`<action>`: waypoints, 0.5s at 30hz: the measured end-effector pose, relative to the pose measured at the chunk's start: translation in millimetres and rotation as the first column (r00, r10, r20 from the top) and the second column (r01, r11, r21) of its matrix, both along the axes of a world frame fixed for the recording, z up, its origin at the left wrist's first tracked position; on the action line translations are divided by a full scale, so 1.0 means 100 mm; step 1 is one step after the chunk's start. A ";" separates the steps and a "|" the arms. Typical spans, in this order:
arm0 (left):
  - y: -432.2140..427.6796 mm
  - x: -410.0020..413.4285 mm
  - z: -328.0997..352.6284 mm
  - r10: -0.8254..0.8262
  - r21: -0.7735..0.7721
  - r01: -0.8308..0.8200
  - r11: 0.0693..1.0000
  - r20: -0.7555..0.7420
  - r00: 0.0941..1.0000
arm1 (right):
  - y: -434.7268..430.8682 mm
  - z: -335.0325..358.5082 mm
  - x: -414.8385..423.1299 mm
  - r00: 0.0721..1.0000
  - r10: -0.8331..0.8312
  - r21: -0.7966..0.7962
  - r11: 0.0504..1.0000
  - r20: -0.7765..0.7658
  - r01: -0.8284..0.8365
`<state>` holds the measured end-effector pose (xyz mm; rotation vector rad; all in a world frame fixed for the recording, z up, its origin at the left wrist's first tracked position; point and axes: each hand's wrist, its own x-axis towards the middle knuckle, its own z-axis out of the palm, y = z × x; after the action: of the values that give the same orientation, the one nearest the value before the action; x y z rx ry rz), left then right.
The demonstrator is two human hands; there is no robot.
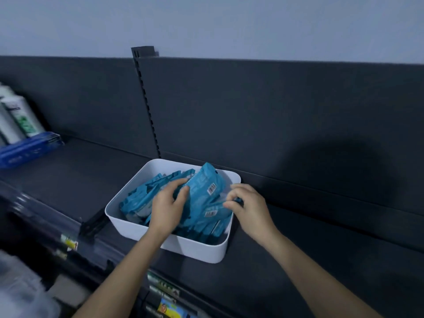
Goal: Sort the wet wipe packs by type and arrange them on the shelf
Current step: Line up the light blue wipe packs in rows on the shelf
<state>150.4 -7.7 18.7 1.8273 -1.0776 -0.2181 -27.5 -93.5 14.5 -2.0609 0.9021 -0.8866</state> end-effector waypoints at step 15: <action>-0.41 -1.14 0.26 -0.435 -0.292 0.346 0.892 -0.345 0.832 | -0.10 0.26 -1.06 0.860 -0.462 0.271 0.875 0.218 0.402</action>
<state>36.3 -49.1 44.5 1.2705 -1.1185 -0.6682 -133.8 -103.2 40.4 -1.5174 1.2716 -1.2196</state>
